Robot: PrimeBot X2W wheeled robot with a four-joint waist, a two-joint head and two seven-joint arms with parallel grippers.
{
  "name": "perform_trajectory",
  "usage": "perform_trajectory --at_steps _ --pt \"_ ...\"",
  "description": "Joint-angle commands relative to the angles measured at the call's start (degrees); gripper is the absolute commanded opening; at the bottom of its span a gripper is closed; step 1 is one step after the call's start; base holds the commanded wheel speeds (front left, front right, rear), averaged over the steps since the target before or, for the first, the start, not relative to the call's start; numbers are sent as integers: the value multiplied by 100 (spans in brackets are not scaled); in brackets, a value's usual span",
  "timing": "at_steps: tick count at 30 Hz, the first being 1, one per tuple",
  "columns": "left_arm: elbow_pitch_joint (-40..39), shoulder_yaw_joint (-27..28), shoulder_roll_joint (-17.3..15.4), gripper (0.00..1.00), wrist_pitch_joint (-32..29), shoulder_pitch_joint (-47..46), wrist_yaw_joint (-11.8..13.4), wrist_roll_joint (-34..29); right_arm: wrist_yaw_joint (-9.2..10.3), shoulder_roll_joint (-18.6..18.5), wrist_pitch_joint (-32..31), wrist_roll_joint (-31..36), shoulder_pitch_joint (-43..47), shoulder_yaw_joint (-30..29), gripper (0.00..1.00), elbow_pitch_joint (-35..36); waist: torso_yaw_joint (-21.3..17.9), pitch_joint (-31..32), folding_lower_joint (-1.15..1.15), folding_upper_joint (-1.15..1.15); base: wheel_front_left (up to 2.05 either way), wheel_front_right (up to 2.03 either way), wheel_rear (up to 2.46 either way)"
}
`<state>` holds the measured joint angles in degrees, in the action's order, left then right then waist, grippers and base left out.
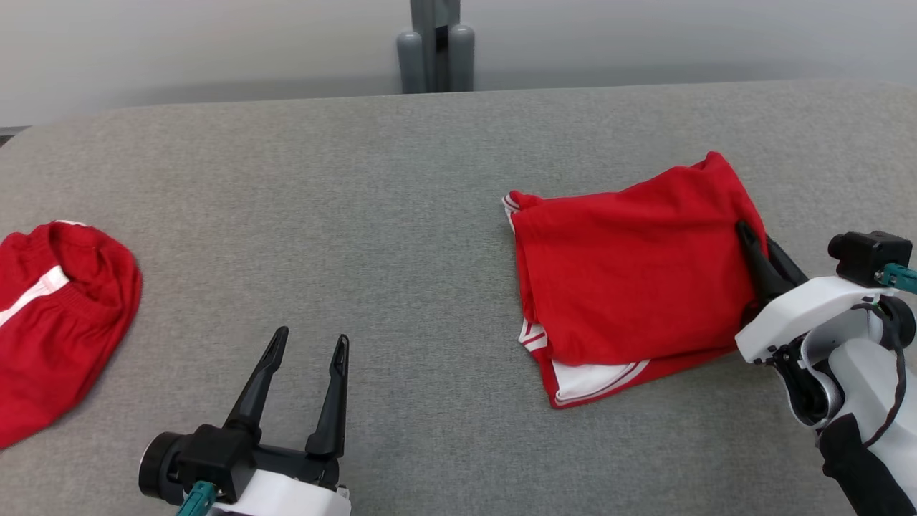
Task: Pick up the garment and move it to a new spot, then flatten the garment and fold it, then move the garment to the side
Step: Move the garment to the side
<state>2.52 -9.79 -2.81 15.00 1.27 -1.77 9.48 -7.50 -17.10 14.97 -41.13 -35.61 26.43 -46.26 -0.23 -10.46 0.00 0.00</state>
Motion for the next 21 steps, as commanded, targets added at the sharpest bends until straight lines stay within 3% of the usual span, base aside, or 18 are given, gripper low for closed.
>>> perform_trajectory --at_steps 1,10,21 --pt "-28 31 -25 100 22 -113 -27 -42 2 -7 30 96 30 -92 0 58 -181 -78 0 0 0 0 0" --pt "-83 92 -85 100 22 -239 -152 -200 2 333 32 1113 250 -1156 0 461 -890 -265 0 0 0 0 0" --pt "-152 60 -219 100 22 -385 -242 -316 2 651 32 1893 288 -1827 0 617 -1492 -461 0 0 0 0 0"
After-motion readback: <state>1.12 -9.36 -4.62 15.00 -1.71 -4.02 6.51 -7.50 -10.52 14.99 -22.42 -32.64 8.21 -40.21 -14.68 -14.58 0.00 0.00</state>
